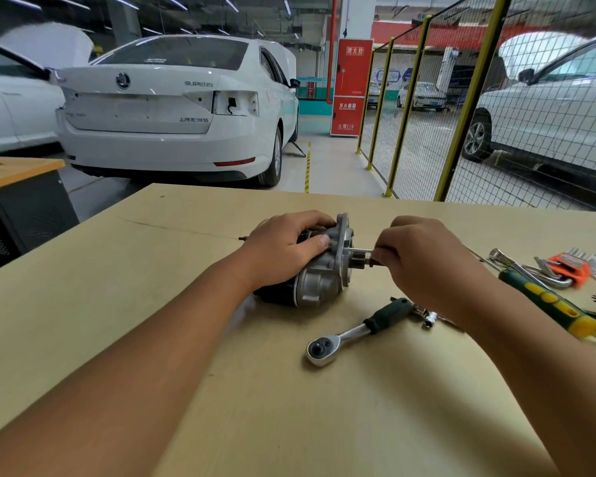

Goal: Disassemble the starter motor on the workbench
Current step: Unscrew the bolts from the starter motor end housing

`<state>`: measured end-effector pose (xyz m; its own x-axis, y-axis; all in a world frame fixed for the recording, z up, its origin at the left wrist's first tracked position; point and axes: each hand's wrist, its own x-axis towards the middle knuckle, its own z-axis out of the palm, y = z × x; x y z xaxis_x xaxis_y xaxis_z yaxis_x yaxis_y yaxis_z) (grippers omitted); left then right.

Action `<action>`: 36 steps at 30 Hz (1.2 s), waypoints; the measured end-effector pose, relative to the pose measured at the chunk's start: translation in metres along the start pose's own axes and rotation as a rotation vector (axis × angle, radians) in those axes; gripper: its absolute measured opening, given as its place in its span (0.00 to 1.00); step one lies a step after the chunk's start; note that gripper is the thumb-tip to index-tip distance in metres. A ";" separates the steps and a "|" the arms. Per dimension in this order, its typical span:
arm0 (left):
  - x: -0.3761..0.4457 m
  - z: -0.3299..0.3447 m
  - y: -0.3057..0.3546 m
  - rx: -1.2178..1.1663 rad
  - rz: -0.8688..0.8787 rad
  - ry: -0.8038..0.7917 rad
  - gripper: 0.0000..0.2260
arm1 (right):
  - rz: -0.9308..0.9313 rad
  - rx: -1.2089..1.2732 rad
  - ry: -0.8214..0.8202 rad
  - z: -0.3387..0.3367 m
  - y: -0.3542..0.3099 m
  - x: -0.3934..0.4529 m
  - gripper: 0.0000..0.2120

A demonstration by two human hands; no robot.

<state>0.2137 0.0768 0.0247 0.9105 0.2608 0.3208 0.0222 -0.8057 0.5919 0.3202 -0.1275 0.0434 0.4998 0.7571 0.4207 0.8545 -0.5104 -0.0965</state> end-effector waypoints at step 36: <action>0.000 0.001 -0.001 -0.003 0.014 0.006 0.20 | -0.027 0.051 0.014 -0.001 -0.006 0.000 0.11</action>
<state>0.2143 0.0773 0.0237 0.9081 0.2527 0.3338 0.0079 -0.8075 0.5899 0.3148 -0.1250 0.0444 0.4747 0.7644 0.4363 0.8739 -0.4681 -0.1307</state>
